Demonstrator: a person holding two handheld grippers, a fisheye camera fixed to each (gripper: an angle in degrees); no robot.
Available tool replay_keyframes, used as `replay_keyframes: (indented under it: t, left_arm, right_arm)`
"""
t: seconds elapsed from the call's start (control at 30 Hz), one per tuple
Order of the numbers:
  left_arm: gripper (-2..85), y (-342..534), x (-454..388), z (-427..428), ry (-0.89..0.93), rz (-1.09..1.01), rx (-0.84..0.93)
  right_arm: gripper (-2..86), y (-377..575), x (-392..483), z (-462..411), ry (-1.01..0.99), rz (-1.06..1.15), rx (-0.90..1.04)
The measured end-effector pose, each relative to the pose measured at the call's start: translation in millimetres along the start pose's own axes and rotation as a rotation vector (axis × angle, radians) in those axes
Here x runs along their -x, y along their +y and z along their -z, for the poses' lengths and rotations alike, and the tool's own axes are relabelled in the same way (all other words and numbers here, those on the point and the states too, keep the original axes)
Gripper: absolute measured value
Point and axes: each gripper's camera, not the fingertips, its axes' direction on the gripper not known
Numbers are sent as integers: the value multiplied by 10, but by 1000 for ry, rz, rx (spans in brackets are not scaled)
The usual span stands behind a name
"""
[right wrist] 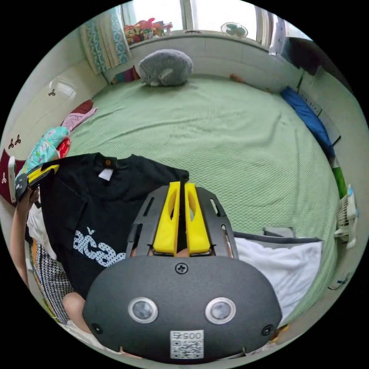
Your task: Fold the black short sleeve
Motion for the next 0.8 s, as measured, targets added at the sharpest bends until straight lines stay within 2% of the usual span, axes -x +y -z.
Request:
replay_keyframes:
  t: [0.27,0.43,0.6,0.8]
  left_arm:
    - [5,-106,199,842,-132,123,-220]
    - [6,-146,281,1367,-133,204,-328]
    - [6,249,125,1491,-147,129,-306]
    - [7,1271,-152,1576,-29,81,-273]
  right_arm:
    - [-13,-210,-121,1398,173,-83,-262]
    - [-13,-202,-235,2099,139,-186,-418]
    - [-14,181,-262,2252,137,-171,-400]
    - [-13,1149,-241,2292,113,-81,-315]
